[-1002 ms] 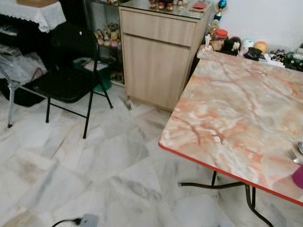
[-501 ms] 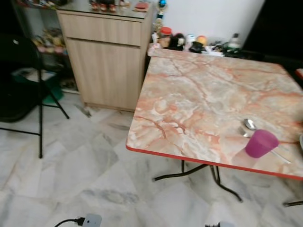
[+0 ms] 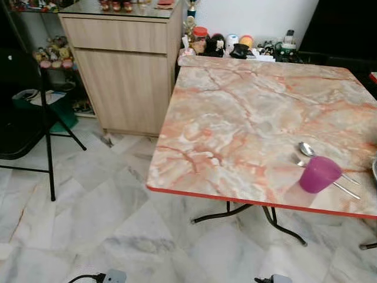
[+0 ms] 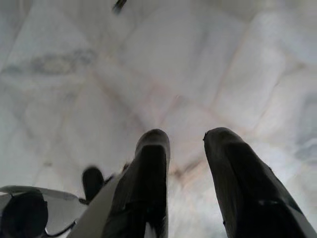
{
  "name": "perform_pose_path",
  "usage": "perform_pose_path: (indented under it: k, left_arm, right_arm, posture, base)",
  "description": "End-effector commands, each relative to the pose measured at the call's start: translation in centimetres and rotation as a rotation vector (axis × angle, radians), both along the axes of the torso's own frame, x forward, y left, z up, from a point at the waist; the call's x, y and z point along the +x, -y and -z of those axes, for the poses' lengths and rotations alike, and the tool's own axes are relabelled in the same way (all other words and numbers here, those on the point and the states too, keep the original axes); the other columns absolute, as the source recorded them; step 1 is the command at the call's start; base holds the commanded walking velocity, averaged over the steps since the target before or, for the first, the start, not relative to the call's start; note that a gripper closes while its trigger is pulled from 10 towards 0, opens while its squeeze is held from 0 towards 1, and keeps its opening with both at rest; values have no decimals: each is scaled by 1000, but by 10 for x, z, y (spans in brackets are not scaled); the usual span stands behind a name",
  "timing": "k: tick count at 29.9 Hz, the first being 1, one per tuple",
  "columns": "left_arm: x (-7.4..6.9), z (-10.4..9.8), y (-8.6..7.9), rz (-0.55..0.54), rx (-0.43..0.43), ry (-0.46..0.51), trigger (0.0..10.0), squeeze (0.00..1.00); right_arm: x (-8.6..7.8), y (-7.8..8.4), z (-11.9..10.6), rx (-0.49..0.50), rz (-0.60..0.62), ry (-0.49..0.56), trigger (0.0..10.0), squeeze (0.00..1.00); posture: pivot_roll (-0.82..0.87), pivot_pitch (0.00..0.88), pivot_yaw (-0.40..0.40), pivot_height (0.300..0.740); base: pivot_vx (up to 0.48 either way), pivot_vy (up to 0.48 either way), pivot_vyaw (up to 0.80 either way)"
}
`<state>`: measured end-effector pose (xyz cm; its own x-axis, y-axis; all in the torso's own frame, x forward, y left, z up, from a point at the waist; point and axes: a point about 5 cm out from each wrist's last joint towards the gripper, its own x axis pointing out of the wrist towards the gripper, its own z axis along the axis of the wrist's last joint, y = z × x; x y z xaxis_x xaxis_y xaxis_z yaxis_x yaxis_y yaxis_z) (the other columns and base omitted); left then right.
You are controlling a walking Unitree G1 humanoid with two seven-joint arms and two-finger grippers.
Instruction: Setting the table
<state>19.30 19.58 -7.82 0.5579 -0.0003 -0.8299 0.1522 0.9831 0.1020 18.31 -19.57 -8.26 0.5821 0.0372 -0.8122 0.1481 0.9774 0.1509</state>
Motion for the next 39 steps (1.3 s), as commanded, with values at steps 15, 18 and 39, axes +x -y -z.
perform_pose_path:
  k: [15,18,39]
  left_arm:
    - [-9,4,-1,-14,-3,-29,10000,0]
    - [-9,4,-1,-15,-4,-28,10000,0]
    - [-9,5,-2,-27,-1,-30,10000,0]
  right_arm:
    - [-6,3,2,2,26,-3,10000,0]
    - [-6,3,2,1,23,-3,10000,0]
    - [-3,6,0,-1,38,22,10000,0]
  posture:
    - [42,104,-34,740]
    - [43,103,-33,740]
    - [40,100,-37,740]
  base:
    - [0,-480,-103]
    - [0,-480,0]
    - [0,-297,0]
